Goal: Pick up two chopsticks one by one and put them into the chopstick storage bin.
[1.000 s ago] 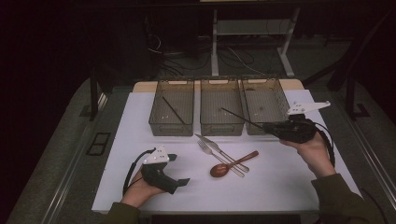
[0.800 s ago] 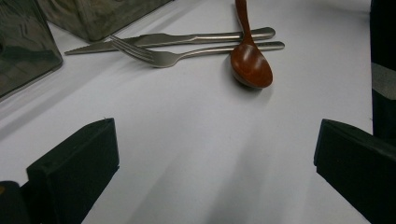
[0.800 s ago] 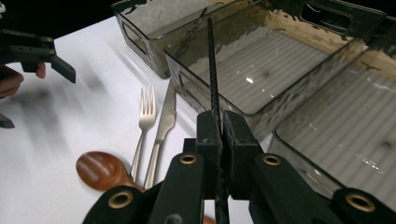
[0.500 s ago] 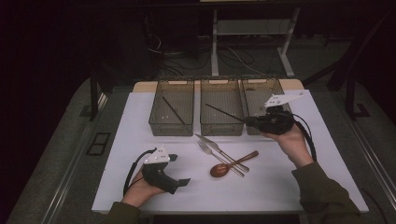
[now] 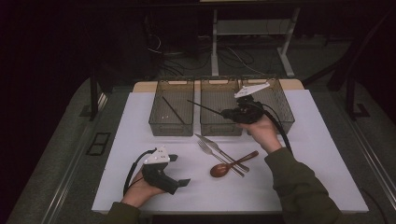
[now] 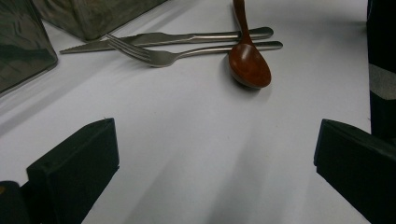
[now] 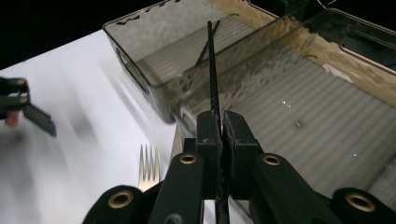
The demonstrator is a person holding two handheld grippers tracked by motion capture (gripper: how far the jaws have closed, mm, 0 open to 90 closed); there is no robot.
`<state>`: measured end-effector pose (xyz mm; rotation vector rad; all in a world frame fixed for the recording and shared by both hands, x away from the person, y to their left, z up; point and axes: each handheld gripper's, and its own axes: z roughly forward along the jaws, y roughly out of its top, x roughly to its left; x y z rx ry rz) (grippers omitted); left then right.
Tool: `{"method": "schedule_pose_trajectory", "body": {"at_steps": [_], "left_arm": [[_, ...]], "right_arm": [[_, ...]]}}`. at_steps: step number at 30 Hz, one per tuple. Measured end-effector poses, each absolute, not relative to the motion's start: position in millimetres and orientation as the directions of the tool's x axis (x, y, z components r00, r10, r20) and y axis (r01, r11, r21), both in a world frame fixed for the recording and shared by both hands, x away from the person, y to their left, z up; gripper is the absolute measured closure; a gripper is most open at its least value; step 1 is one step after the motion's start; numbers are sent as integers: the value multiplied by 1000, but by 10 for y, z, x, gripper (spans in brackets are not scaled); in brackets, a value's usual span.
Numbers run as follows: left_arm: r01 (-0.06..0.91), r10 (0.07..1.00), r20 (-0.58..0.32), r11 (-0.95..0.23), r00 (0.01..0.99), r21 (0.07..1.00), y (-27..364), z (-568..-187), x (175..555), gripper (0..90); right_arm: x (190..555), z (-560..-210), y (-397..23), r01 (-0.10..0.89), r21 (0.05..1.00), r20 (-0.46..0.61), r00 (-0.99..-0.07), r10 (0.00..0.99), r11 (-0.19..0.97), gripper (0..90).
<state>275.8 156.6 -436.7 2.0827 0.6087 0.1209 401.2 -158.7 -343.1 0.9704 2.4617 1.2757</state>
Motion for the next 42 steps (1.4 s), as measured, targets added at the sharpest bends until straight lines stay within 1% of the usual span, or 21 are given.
{"method": "schedule_pose_trajectory", "body": {"at_steps": [7, 11, 17, 21, 32, 42], "left_arm": [[376, 466, -152, -438, 872, 817, 1558, -4366, 2751, 0], [377, 469, -154, -429, 870, 821, 1562, -4361, 2764, 0], [363, 458, -139, -448, 878, 817, 1546, -4355, 2759, 0], [365, 459, -145, -437, 876, 822, 1548, -4353, 2759, 0], [366, 455, -151, -432, 878, 824, 1540, -4353, 2754, 0], [358, 447, -148, -432, 882, 828, 1523, -4340, 2749, 0]], "right_arm": [[4200, -3426, -1295, 468, 775, 107, -760, 641, 425, 848], [4291, -3411, -1152, 488, 770, 126, -747, 653, 410, 848], [4397, -3390, -954, 497, 755, 116, -743, 659, 427, 848], [4488, -3391, -817, 507, 747, 112, -735, 669, 431, 848], [4720, -3578, -335, 547, 701, 103, -712, 694, 458, 848], [4898, -3742, -113, 585, 669, 102, -683, 723, 458, 847]]}}
